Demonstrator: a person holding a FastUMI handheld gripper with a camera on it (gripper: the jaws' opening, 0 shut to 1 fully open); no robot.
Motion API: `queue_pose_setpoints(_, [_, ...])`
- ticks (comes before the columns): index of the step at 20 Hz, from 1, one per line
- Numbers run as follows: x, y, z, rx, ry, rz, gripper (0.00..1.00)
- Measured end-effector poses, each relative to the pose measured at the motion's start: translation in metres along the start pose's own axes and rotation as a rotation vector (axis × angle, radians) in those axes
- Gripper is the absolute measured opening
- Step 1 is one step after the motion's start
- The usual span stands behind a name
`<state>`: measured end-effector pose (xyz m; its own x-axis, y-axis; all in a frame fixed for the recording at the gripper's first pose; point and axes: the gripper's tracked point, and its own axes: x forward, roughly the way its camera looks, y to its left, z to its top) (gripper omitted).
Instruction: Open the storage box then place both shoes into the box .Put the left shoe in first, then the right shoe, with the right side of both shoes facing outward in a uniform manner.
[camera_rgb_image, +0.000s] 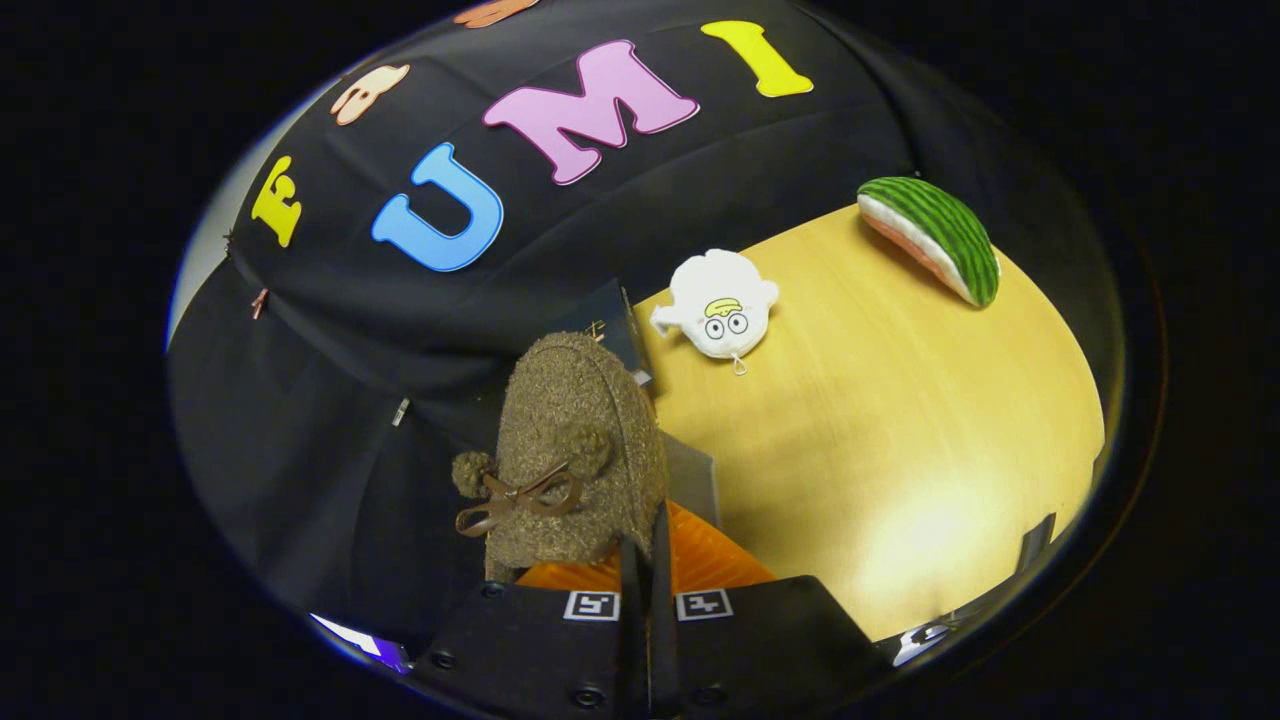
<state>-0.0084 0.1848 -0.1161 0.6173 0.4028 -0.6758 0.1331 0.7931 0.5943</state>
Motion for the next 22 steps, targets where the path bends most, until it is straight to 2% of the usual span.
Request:
queue_pose_setpoints(6, [0.042, 0.017, -0.025, 0.032, 0.035, -0.027, 0.06])
queue_pose_setpoints(17, [0.082, 0.0, -0.067, -0.011, 0.107, -0.142, 0.06])
queue_pose_setpoints(20, [0.083, 0.005, -0.07, -0.008, 0.118, -0.134, 0.09])
queue_pose_setpoints(22, [0.081, 0.019, -0.07, 0.007, 0.116, -0.088, 0.21])
